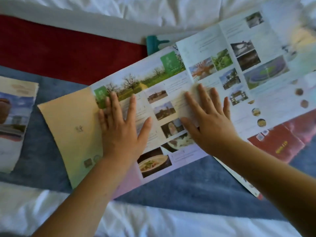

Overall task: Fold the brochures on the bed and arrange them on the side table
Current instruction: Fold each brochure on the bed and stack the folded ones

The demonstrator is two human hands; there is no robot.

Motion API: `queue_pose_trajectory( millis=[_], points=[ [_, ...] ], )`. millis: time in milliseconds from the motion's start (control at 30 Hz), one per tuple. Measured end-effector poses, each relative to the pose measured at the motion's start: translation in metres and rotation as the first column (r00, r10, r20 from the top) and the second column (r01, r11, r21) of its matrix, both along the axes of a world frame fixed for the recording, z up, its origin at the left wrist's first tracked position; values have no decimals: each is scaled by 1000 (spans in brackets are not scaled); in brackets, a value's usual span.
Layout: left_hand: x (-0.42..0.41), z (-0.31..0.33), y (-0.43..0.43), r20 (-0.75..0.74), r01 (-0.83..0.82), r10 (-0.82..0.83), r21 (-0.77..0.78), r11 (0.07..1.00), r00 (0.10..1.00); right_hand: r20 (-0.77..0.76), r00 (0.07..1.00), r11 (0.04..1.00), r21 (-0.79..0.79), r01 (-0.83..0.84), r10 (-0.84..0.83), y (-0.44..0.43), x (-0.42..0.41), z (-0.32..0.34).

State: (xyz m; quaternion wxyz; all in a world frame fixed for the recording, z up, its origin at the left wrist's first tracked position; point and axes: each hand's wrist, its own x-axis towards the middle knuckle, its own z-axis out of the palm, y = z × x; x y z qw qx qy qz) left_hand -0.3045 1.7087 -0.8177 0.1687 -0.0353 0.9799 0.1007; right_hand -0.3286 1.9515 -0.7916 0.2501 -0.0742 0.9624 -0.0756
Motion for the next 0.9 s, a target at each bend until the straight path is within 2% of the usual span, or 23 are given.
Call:
queue_pose_trajectory(
  millis=[133, 400, 567, 767, 900],
  points=[
    [-15, -5, 19, -32, 97, -100, -78, 992, 994, -35, 997, 998, 8, 67, -67, 8, 36, -3],
    [-21, -18, 39, -117, 278, -291, -114, 954, 950, -168, 965, 979, -21, 203, -203, 11, 70, -15],
    [-17, -17, 46, -128, 269, -285, -130, 954, 950, -160, 970, 980, -99, 170, -184, 13, 67, -17],
    [-3, -16, 55, -148, 283, -297, -107, 953, 943, -213, 975, 983, -182, 29, -68, -17, 42, -25],
    [-5, -17, 30, -164, 250, -258, -70, 966, 952, -238, 970, 990, -142, 10, -44, -35, 37, -34]
  ],
)
